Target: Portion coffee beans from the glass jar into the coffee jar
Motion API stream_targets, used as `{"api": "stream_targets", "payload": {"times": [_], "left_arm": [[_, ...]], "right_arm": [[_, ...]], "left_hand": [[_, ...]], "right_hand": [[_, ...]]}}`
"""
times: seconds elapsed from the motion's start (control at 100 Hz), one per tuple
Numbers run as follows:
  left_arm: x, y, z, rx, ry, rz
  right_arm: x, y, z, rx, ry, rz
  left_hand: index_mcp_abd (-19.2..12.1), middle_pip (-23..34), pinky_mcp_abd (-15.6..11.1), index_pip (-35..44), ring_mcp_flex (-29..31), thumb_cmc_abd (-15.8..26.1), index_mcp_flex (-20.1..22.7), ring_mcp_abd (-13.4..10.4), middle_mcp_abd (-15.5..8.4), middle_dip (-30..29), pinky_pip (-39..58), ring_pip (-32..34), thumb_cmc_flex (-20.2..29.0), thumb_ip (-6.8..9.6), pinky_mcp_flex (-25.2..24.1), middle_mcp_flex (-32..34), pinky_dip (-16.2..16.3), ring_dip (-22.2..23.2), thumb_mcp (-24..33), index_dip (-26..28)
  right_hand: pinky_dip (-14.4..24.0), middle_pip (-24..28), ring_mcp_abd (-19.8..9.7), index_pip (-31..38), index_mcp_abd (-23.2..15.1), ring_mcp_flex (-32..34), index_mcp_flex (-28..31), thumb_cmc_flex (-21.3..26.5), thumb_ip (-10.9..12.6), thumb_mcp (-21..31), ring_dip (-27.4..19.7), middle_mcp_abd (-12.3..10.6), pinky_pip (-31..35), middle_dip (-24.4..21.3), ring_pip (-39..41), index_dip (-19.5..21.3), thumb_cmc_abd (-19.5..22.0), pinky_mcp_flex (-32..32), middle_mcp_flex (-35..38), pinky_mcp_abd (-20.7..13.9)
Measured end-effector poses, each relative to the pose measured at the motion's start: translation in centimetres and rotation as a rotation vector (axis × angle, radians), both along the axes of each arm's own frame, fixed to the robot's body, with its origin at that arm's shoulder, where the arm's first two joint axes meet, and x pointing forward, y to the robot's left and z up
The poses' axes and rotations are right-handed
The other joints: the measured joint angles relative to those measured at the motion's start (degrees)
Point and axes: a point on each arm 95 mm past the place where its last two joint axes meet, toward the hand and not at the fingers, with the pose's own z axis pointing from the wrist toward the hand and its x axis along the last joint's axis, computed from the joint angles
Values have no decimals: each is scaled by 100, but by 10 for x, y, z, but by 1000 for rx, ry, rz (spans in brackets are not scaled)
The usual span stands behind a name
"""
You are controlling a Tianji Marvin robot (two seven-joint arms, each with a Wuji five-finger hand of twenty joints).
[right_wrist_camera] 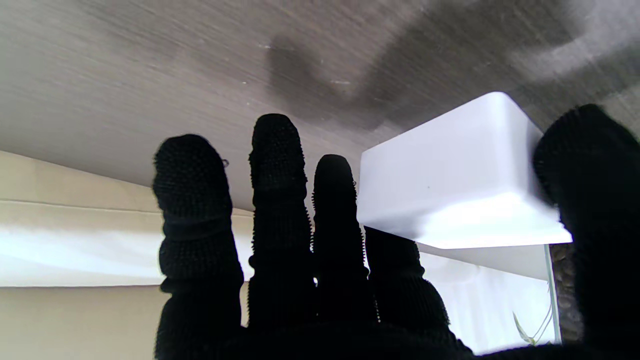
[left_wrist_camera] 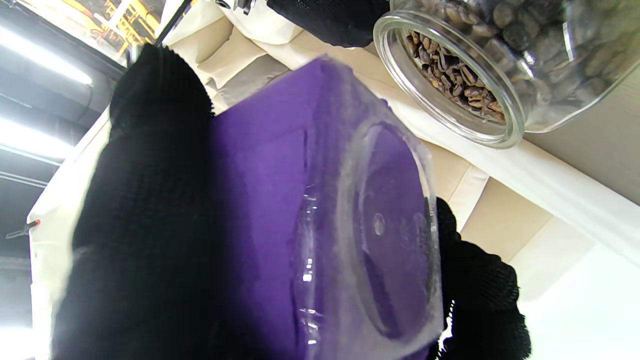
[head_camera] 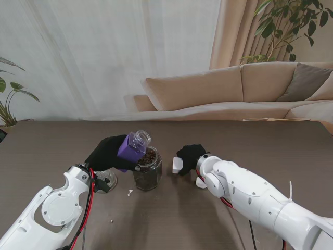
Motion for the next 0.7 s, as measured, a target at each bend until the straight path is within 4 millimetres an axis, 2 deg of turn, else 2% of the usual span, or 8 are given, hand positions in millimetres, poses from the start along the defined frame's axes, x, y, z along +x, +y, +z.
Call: {"api": "stream_targets", "payload": {"times": [0.06, 0.12, 0.22, 0.27, 0.34, 0.38, 0.51, 0.7], "left_arm": [[0, 0, 0, 0, 1, 1], [0, 0, 0, 1, 3, 1], [-1, 0, -1, 2, 6, 2], [-1, 0, -1, 2, 7, 3], [-1, 0, -2, 3, 9, 4], [-1, 0, -2, 3, 9, 4], [0, 0, -2, 3, 10, 2], [1, 0, -2, 3, 13, -2]], "right_arm": [[0, 1, -2, -3, 3, 4], [0, 3, -3, -8, 7, 9], [-1, 4, -4, -17, 10, 15], [-1, 4, -5, -22, 13, 17], [-1, 5, -5, -36, 17, 24], [-1, 5, -5, -42, 21, 25], [-1, 5, -7, -72, 37, 29], [-1, 7, -5, -104, 44, 32]], "left_hand": [[0, 0, 0, 0, 0, 0, 0, 0, 0, 0, 0, 0, 0, 0, 0, 0, 0, 0, 0, 0], [0, 0, 0, 0, 0, 0, 0, 0, 0, 0, 0, 0, 0, 0, 0, 0, 0, 0, 0, 0], [0, 0, 0, 0, 0, 0, 0, 0, 0, 0, 0, 0, 0, 0, 0, 0, 0, 0, 0, 0], [0, 0, 0, 0, 0, 0, 0, 0, 0, 0, 0, 0, 0, 0, 0, 0, 0, 0, 0, 0], [0, 0, 0, 0, 0, 0, 0, 0, 0, 0, 0, 0, 0, 0, 0, 0, 0, 0, 0, 0], [0, 0, 0, 0, 0, 0, 0, 0, 0, 0, 0, 0, 0, 0, 0, 0, 0, 0, 0, 0], [0, 0, 0, 0, 0, 0, 0, 0, 0, 0, 0, 0, 0, 0, 0, 0, 0, 0, 0, 0], [0, 0, 0, 0, 0, 0, 0, 0, 0, 0, 0, 0, 0, 0, 0, 0, 0, 0, 0, 0]], "right_hand": [[0, 0, 7, 0, 0, -123, -7, -3, 15, 0, -37, 0, -1, -17, -5, 0, 0, 0, -111, -3], [-69, 29, 35, -42, 0, -185, -57, -14, 336, 6, -39, 0, -3, -68, -25, 128, 0, 0, -177, -29], [-91, -14, 57, -114, 5, -297, -116, -99, 527, 142, -100, 5, -79, -124, -58, 270, 0, -1, -351, -63], [-92, 79, 59, -150, 5, -356, -120, -125, 534, 192, -116, 8, -79, -124, -97, 285, 0, -2, -490, -63], [-92, -60, 65, -197, 4, -516, -192, -129, 538, 295, -121, 9, -83, -126, -119, 328, -34, -2, -565, -69], [-92, -71, 68, -234, -97, -545, -304, -127, 639, 416, -121, 12, -121, -129, -105, 351, -129, -3, -650, -73], [-93, -68, 70, -247, -198, -629, -371, -122, 700, 532, -123, 13, -142, -130, -163, 398, -261, -3, -796, -82], [-93, -75, 69, -244, -200, -866, -477, -129, 706, 689, -166, 24, -214, -189, -191, 515, -330, -5, -1065, -149]]}}
